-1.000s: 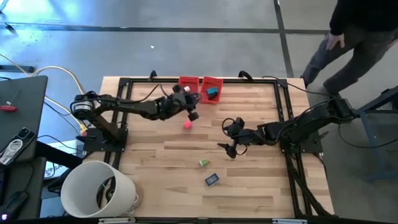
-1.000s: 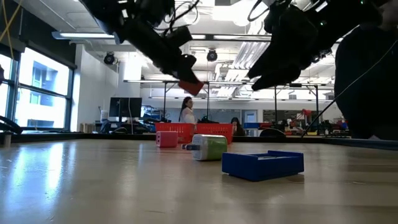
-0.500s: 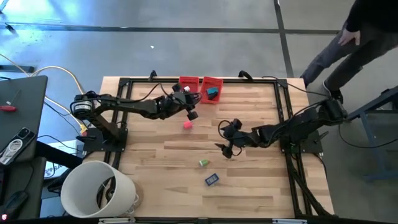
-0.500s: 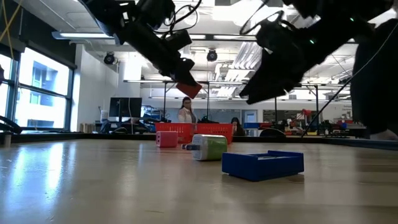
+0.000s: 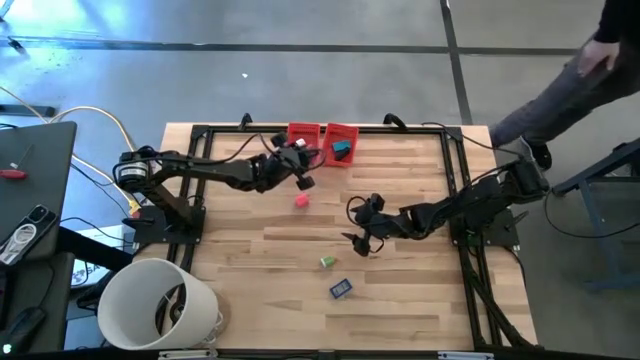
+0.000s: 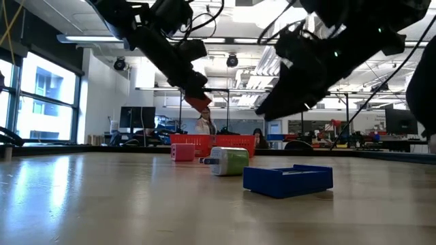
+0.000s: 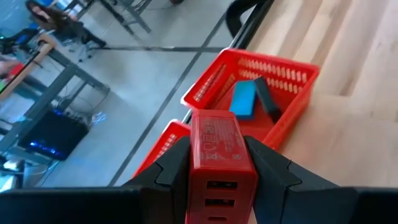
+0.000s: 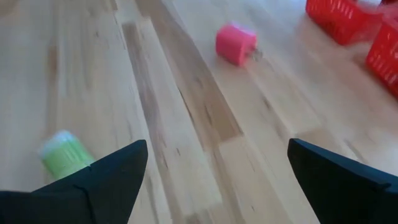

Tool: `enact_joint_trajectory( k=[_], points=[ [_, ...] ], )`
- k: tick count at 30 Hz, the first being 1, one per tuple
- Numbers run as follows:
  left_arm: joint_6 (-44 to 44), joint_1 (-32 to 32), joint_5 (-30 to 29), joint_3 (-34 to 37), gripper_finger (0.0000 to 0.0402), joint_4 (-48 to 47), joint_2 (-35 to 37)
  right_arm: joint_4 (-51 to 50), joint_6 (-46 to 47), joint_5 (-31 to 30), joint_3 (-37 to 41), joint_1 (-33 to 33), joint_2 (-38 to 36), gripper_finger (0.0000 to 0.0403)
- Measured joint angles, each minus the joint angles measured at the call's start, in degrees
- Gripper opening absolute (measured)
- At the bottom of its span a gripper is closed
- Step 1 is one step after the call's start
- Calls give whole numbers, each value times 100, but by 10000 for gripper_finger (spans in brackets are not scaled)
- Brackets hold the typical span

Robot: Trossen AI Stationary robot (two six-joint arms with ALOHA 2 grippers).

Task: Pick & Place Office items
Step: Put the red charger adapter into the left red basket

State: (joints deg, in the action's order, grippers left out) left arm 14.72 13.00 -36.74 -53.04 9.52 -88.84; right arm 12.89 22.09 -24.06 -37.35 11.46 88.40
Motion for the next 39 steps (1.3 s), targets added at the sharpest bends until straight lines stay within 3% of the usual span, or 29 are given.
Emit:
enact_joint_trajectory(
  k=[20, 39],
  points=[
    [-571, 396, -115, 0, 115, -836, -2, 111, -128, -4, 3, 0, 46, 374],
    [-387, 524, -19, 0, 115, -1100, -2, 111, -136, -2, 3, 0, 46, 372]
  ],
)
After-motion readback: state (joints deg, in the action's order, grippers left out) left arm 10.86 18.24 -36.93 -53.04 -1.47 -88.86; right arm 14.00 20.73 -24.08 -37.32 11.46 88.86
